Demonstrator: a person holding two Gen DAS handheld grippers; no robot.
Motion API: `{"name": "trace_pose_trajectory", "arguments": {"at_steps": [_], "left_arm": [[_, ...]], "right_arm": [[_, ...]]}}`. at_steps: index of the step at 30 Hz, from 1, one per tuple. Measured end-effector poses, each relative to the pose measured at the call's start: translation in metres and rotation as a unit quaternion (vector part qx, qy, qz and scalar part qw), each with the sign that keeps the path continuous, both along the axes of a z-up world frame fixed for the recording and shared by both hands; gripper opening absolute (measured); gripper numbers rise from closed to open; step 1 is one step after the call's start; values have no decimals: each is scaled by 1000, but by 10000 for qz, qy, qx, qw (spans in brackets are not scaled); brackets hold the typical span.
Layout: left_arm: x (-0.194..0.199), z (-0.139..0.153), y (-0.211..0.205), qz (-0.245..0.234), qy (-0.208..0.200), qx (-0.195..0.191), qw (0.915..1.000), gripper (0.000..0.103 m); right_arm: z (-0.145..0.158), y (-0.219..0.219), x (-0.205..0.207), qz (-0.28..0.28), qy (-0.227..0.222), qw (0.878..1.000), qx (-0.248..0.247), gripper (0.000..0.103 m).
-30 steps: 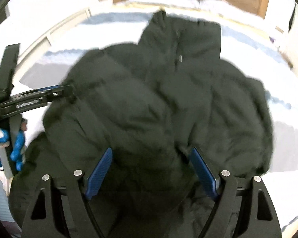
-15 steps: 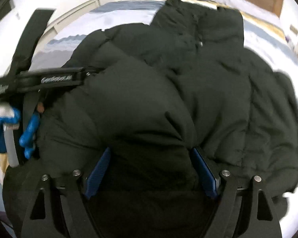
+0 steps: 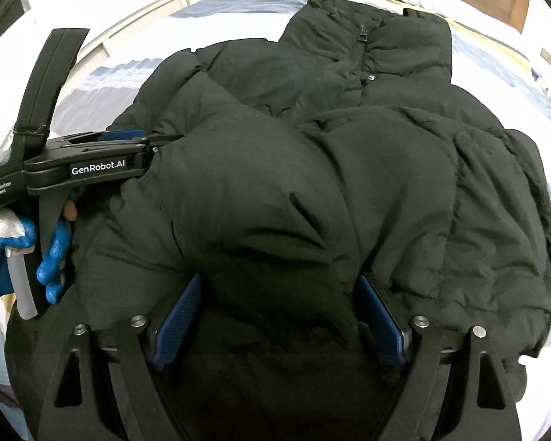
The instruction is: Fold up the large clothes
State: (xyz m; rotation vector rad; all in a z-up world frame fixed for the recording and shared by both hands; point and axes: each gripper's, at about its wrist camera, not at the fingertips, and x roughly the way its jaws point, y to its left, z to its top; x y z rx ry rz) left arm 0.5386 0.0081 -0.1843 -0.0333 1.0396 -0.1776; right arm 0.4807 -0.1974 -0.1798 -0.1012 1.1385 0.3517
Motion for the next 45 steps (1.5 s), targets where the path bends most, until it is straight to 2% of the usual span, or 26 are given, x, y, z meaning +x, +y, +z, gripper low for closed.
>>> {"name": "trace_pose_trajectory", "arguments": {"at_steps": [7, 18, 21, 25, 31, 35, 40, 45], "left_arm": [[-12, 5, 0, 58, 18, 134, 9999, 69], [-34, 11, -17, 410, 216, 749, 9961, 69], [-36, 10, -25, 507, 286, 1009, 9932, 69], [-37, 9, -29, 575, 314, 1165, 9910, 69], [-37, -5, -26, 578, 190, 1044, 9927, 71], [-34, -3, -22, 477, 257, 907, 9944, 72], [-26, 20, -5, 93, 421, 528, 9977, 72], [7, 55, 23, 148, 61, 441, 9989, 72]], "right_arm": [[15, -9, -16, -69, -123, 9999, 75, 84], [-4, -21, -23, -60, 82, 9995, 288, 84], [-9, -22, -22, -12, 65, 9994, 335, 84], [-16, -25, -22, 12, 15, 9991, 428, 84], [-24, -23, -27, -7, -119, 9993, 368, 84], [-22, -20, -24, -5, -22, 9995, 300, 84], [-1, -29, -19, 83, 231, 9987, 437, 84], [33, -54, 5, 123, 5, 9994, 335, 84]]}}
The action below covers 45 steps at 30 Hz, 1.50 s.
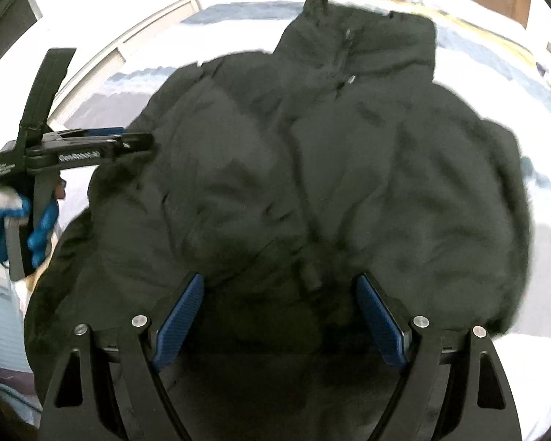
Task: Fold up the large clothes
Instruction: 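Grasp the coat hem with the right gripper while the left gripper grasps it too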
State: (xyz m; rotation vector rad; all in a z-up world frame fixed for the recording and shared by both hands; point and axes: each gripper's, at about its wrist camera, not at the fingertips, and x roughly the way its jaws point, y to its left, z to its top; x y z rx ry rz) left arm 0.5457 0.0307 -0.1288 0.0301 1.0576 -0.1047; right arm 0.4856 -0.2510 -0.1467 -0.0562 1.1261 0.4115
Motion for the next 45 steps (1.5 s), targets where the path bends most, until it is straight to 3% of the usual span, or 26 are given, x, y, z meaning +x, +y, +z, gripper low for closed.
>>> {"name": "trace_pose_trajectory", "arguments": {"at_steps": [8, 13, 17, 27, 33, 34, 35, 36, 37, 38, 41, 45], "left_arm": [[111, 13, 25, 403, -162, -879, 9952, 72], [182, 0, 27, 449, -83, -1690, 9846, 72], [230, -17, 22, 489, -18, -2282, 9724, 72], [314, -62, -8, 846, 272, -2894, 9531, 72], [330, -77, -36, 925, 460, -2620, 9595, 69], [331, -78, -41, 922, 507, -2531, 9617, 67], [332, -79, -47, 849, 553, -2405, 9653, 48], [333, -79, -53, 775, 610, -2234, 9697, 23], [333, -79, -58, 715, 665, -2029, 9743, 17], [331, -77, -62, 645, 642, -1894, 9777, 12], [324, -69, -66, 521, 557, -1731, 9820, 8], [306, -54, -56, 564, 485, -1848, 9800, 7]], "right_arm": [[43, -54, 125, -746, -833, 9936, 130, 84], [36, -78, 222, -1171, -1034, 9873, 301, 84], [24, -88, 276, -1381, -1036, 9834, 560, 84], [-17, -100, 378, -1993, -807, 9684, 1263, 84], [-30, -89, 405, -2110, -670, 9672, 1248, 83], [-31, -88, 408, -2144, -648, 9668, 1232, 75], [-32, -87, 412, -2155, -598, 9674, 1189, 68], [-33, -85, 415, -2124, -532, 9691, 1135, 51], [-33, -83, 417, -2062, -515, 9718, 1020, 27], [-30, -80, 416, -1974, -545, 9751, 851, 16], [-21, -76, 408, -1694, -595, 9814, 674, 12], [4, -82, 382, -1378, -809, 9851, 638, 11]]}}
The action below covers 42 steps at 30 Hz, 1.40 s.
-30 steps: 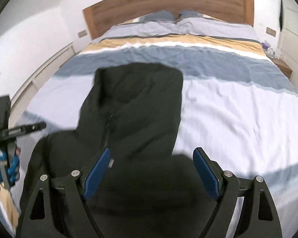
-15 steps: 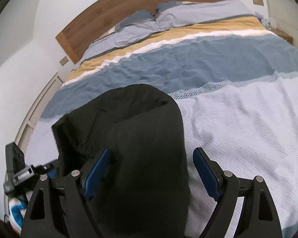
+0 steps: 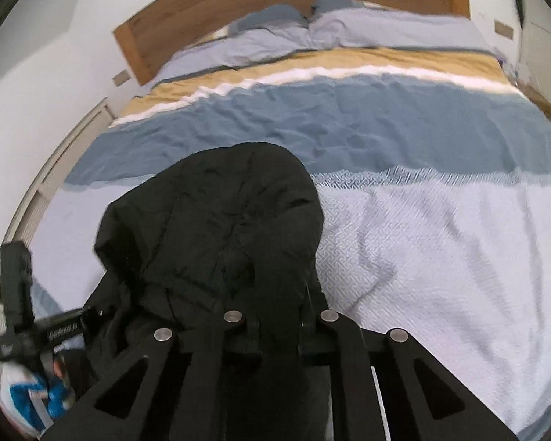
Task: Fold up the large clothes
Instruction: 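Grasp the coat hem with the right gripper while the left gripper grasps it too, then lift the held hem with both grippers and fold it toward the hood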
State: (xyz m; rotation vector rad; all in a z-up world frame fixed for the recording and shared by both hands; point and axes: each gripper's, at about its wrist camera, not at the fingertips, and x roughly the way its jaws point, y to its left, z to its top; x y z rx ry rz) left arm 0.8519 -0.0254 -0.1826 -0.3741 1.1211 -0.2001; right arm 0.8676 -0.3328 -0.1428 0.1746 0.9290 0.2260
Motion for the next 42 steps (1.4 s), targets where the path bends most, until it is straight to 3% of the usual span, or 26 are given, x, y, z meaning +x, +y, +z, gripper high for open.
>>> {"name": "trace_pose_trajectory", "arguments": {"at_steps": [7, 12, 14, 18, 22, 32, 39, 42], "left_arm": [[-63, 38, 18, -97, -342, -346, 9988, 7], [-114, 51, 35, 53, -335, -817, 9961, 7], [-133, 54, 41, 48, -363, -843, 9958, 7], [-162, 52, 43, -3, -358, -741, 9966, 7], [-196, 38, 44, -112, -389, -363, 9985, 7], [-247, 2, 72, 120, -257, -437, 9986, 7], [-263, 25, 81, 187, -277, -228, 9992, 8], [-291, 38, 88, 290, -284, -199, 9990, 8]], "right_arm": [[50, -10, -79, 661, -455, 9968, -45, 10], [69, -21, -143, 724, -653, 9952, 86, 10], [70, -28, -165, 658, -669, 9953, 252, 10], [60, -36, -206, 552, -635, 9951, 526, 10], [33, -45, -240, 336, -456, 9954, 770, 10], [-41, -68, -281, -261, 44, 9939, 1075, 13], [-37, -83, -300, -459, 141, 9951, 867, 17], [-24, -92, -308, -514, 132, 9958, 750, 21]]}}
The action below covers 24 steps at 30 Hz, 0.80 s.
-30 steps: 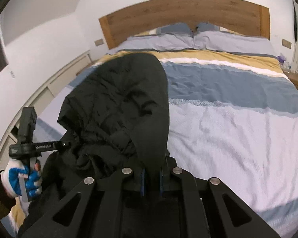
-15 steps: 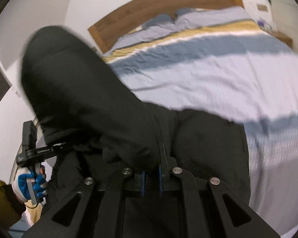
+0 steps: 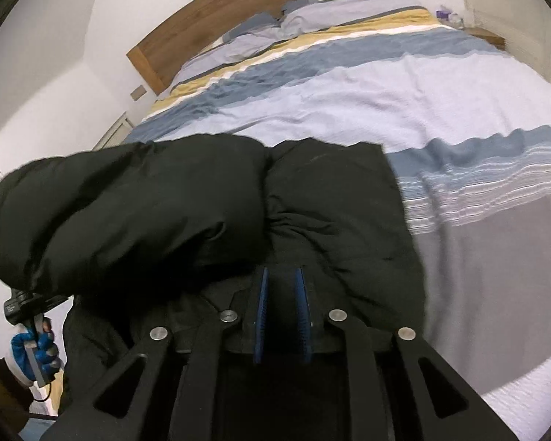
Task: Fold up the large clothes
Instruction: 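Lift the held hem with both grippers and fold it toward the hood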
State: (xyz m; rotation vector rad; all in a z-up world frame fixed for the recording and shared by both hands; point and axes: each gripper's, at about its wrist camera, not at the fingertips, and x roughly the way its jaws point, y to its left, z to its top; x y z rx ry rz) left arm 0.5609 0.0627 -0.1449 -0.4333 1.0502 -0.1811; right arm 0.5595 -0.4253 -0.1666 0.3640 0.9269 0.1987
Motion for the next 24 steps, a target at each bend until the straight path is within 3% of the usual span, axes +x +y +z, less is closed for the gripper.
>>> {"name": "trace_pose_trajectory", "arguments": {"at_steps": [6, 11, 13, 15, 19, 24], "left_arm": [[1, 34, 18, 156, -70, 60, 9998, 8], [-3, 78, 17, 45, -369, 110, 9992, 10], [2, 96, 6, -43, -510, 100, 9986, 22], [7, 112, -9, -122, -662, 73, 9977, 46], [20, 124, -44, -418, -782, 41, 9961, 47], [34, 117, -81, -729, -738, 62, 9946, 47]], "right_arm": [[49, -16, -16, -110, -238, 9996, -71, 36], [96, 1, -2, 87, -583, 9983, -35, 47], [109, 14, 5, 261, -671, 9974, 22, 55], [119, 33, 13, 494, -732, 9961, 61, 58], [124, 65, 23, 932, -744, 9928, 64, 64], [119, 97, 32, 1413, -688, 9876, -3, 73]]}}
